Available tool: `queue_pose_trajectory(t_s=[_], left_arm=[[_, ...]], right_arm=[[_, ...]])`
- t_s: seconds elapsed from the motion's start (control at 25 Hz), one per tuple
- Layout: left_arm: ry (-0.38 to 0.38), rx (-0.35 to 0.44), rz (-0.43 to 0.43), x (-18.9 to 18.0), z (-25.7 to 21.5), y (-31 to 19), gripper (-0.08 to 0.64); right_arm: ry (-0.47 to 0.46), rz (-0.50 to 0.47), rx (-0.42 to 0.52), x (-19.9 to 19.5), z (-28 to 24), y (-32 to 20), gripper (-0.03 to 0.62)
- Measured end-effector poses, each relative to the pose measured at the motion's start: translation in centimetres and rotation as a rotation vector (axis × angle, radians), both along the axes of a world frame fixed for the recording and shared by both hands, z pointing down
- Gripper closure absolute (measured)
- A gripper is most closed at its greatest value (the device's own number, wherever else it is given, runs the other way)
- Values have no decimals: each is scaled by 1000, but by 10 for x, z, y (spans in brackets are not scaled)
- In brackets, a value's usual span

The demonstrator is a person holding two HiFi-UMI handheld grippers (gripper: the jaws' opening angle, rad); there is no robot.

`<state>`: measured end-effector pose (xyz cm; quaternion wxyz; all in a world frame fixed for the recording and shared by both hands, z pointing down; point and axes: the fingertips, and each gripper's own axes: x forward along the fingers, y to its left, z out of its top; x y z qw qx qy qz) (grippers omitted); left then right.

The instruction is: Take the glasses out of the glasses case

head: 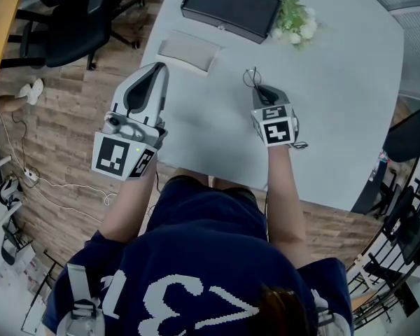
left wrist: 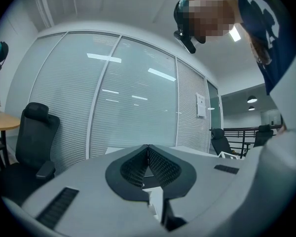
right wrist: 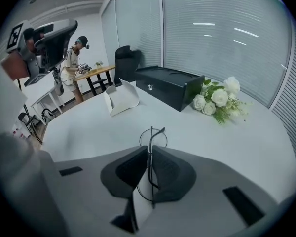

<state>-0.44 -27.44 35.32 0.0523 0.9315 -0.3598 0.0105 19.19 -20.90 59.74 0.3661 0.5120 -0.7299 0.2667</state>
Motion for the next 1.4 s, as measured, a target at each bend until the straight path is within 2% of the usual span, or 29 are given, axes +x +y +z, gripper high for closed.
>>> queue_pose_trajectory(t_s=[0.08, 0.2, 0.52, 0.68, 1.04, 1.4], left_arm=[[5, 7, 1, 1, -2, -1, 546], [14, 26, 2, 3, -9, -3, 546], [38, 106, -22, -2, -48, -5, 546], [47, 146, -34, -5, -69, -2, 546], [59, 204, -57, -12, -97, 14, 546], [67, 221, -62, -12, -106, 22, 546]], right_arm=[[-7, -3, 31, 0, -10, -5, 523], [-36, 18, 116, 3, -42, -19, 541], [-181, 71, 540, 6, -202, -51, 568], [-242, 79, 678, 6, -265, -46, 569], [-286, 68, 811, 2, -327, -28, 569], [-281, 60, 867, -2, -349, -21, 569]])
